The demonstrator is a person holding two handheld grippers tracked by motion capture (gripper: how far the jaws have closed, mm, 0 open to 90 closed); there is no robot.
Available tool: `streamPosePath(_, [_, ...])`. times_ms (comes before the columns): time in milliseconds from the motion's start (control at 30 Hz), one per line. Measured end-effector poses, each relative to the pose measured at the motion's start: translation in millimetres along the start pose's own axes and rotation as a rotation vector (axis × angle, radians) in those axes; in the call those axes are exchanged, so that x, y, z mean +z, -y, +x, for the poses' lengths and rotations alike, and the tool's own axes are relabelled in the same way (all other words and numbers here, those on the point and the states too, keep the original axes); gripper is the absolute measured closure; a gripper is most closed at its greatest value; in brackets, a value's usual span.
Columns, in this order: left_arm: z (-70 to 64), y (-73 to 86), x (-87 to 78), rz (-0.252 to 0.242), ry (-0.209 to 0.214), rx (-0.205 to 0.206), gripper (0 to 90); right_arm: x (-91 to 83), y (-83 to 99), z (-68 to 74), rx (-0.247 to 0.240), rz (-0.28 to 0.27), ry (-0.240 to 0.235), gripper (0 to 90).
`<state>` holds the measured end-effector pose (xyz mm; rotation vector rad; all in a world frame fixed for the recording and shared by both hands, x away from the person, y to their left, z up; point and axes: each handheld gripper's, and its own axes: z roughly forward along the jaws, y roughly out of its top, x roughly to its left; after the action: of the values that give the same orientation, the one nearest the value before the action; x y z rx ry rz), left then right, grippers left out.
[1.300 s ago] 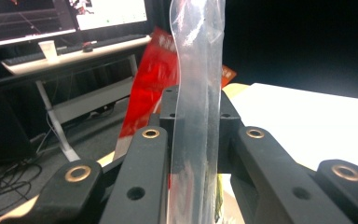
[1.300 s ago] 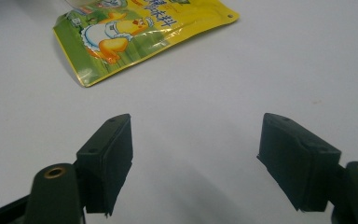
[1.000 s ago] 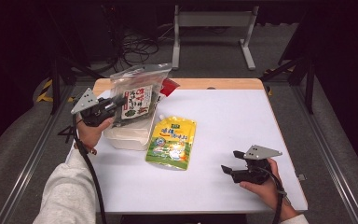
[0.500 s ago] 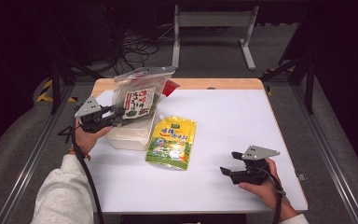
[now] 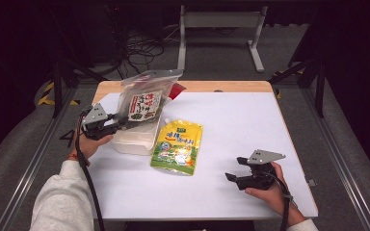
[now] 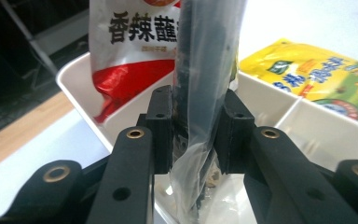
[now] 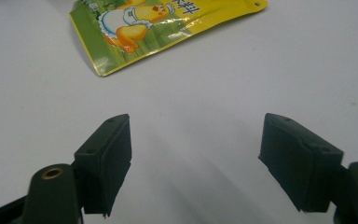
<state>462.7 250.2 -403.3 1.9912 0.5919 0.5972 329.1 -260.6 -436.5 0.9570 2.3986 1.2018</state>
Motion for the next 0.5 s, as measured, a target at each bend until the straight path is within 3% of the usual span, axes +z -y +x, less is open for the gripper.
streamPosePath(133, [-1.3, -2.0, 2.6, 0.022, -0.024, 0.016, 71.8, 1.8, 0.1, 0.3, 0.008, 0.006, -0.012, 24.3])
streamPosePath(233, [-0.4, -0.5, 3.2, 0.019, -0.014, 0.000, 72.0, 2.4, 0.4, 0.6, 0.009, 0.008, -0.019, 24.3])
streamPosePath(400, [0.5, -2.6, 4.6, 0.055, -0.017, -0.022, 73.1, 4.1, 1.1, 0.2, 0.019, 0.014, -0.025, 24.1])
streamPosePath(500, [4.7, 1.5, 6.6, 0.035, -0.014, -0.047, 73.3, 5.4, 0.8, 1.4, 0.021, 0.020, -0.025, 24.1])
